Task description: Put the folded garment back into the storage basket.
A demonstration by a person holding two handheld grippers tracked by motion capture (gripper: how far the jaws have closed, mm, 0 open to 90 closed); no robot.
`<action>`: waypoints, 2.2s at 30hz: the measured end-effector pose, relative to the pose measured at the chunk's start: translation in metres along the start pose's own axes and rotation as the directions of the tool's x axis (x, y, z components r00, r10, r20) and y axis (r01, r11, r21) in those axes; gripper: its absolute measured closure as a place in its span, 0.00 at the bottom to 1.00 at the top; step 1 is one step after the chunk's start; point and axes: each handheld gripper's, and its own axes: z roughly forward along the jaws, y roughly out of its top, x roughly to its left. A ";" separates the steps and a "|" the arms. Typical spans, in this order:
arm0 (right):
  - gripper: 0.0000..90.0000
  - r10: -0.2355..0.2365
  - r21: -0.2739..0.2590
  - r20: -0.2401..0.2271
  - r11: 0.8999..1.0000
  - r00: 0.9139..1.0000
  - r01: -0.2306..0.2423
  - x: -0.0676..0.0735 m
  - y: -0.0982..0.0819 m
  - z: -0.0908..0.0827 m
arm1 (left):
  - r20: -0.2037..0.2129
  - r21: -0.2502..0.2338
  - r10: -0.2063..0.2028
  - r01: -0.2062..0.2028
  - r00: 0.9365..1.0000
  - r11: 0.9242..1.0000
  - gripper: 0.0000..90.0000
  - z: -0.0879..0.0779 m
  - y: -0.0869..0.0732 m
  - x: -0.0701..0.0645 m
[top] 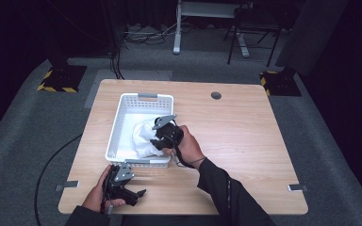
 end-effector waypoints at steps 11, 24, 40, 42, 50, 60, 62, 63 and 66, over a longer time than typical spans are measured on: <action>0.65 0.004 0.050 -0.016 0.999 1.000 -0.003 0.003 -0.001 0.011 | -0.001 0.001 0.001 -0.001 1.000 1.000 0.01 0.000 0.000 0.000; 0.58 -0.019 0.075 -0.044 0.997 0.999 0.022 0.001 -0.005 0.014 | -0.001 0.001 0.001 -0.001 1.000 1.000 0.01 0.000 0.000 0.000; 0.33 -0.095 0.010 -0.052 0.995 0.994 0.096 0.000 -0.007 0.009 | 0.000 0.001 0.001 -0.001 1.000 1.000 0.01 0.000 0.000 0.000; 0.28 -0.094 0.007 -0.054 0.995 0.994 0.095 -0.001 -0.008 0.009 | -0.001 0.000 0.001 -0.001 1.000 1.000 0.01 0.000 0.000 0.000; 0.13 -0.113 0.002 -0.034 0.994 0.993 0.113 0.000 -0.009 0.011 | -0.001 0.001 0.001 -0.001 1.000 1.000 0.01 0.000 0.000 0.000; 0.04 -0.143 0.003 -0.066 0.990 0.988 0.143 0.004 -0.010 0.011 | -0.001 0.001 0.000 0.000 1.000 1.000 0.01 0.000 0.000 0.000; 0.04 -0.143 0.002 -0.065 0.990 0.988 0.144 0.004 -0.010 0.011 | 0.000 0.001 0.000 0.000 1.000 1.000 0.01 0.000 0.000 0.000; 0.04 -0.143 -0.001 -0.070 0.990 0.987 0.144 0.004 -0.010 0.011 | 0.000 0.001 0.000 0.000 1.000 1.000 0.01 0.000 0.000 0.000; 0.03 -0.145 -0.007 -0.076 0.989 0.987 0.145 0.004 -0.010 0.009 | 0.000 0.001 0.000 0.000 1.000 1.000 0.01 0.000 0.000 0.000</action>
